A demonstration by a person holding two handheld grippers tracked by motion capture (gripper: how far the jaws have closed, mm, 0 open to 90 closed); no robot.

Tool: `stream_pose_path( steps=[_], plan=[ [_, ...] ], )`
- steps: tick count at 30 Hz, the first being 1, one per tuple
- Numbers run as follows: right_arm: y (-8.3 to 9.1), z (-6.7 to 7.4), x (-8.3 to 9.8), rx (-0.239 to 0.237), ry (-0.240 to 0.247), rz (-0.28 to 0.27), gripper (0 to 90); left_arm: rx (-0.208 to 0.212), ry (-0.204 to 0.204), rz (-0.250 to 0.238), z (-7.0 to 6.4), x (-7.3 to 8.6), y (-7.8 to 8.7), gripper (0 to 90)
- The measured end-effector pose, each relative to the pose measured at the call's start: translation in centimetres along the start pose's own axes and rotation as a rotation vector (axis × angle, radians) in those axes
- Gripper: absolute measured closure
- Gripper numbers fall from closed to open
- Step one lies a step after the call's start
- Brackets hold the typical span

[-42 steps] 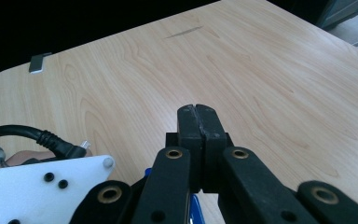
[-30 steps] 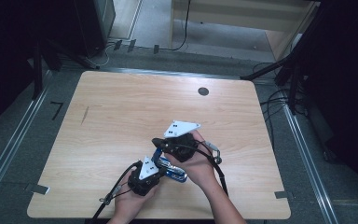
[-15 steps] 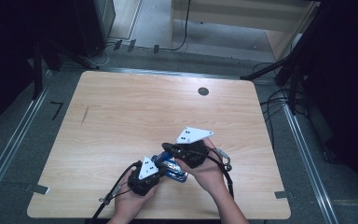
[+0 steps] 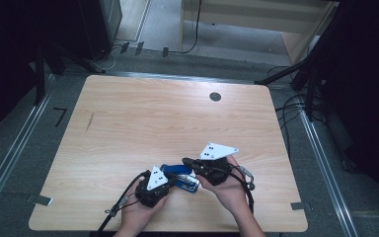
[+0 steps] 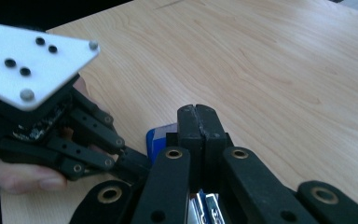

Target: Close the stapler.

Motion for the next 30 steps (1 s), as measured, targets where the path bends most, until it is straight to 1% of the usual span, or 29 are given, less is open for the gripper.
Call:
stream_pose_path(
  steps=[5, 10, 14, 18, 23, 26, 27, 30],
  plan=[
    [0.4, 0.2, 1.4, 0.002, -0.020, 0.003, 90.0, 0.000, 0.000, -0.001, 0.0, 0.0, 0.0, 90.0],
    [0.9, 0.1, 2.7, 0.011, -0.043, 0.004, 90.0, 0.001, 0.000, 0.001, 0.0, 0.0, 0.0, 90.0],
    [1.2, 0.2, 3.5, 0.017, -0.054, 0.006, 90.0, 0.001, 0.001, 0.003, 0.0, 0.0, 0.0, 90.0],
    [1.3, 0.5, 4.2, 0.013, -0.065, 0.012, 90.0, 0.002, 0.002, 0.002, 0.0, 0.0, 0.0, 90.0],
    [1.1, 0.9, 4.9, 0.019, -0.057, 0.032, 90.0, 0.002, 0.002, 0.002, 0.0, 0.0, 0.0, 90.0],
    [1.2, 1.0, 5.0, 0.022, -0.062, 0.025, 90.0, 0.001, 0.003, 0.004, 0.0, 0.0, 0.0, 90.0],
    [1.1, 1.1, 5.1, 0.034, -0.054, 0.024, 90.0, 0.002, 0.003, 0.006, 0.0, 0.0, 0.1, 90.0],
    [1.1, 1.2, 5.3, 0.045, -0.058, 0.029, 90.0, 0.003, 0.004, 0.004, 0.0, 0.0, 0.1, 90.0]
  ],
)
Point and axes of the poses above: each handheld gripper's, and its own axes: y roughly backward along the jaws, x roughly out of its underside, z roughly to its left, the point moved 6 cm from there along -y, roughly forward along the jaws, and after that the axes turned 15 degrees about y, right-handed, at the moved point
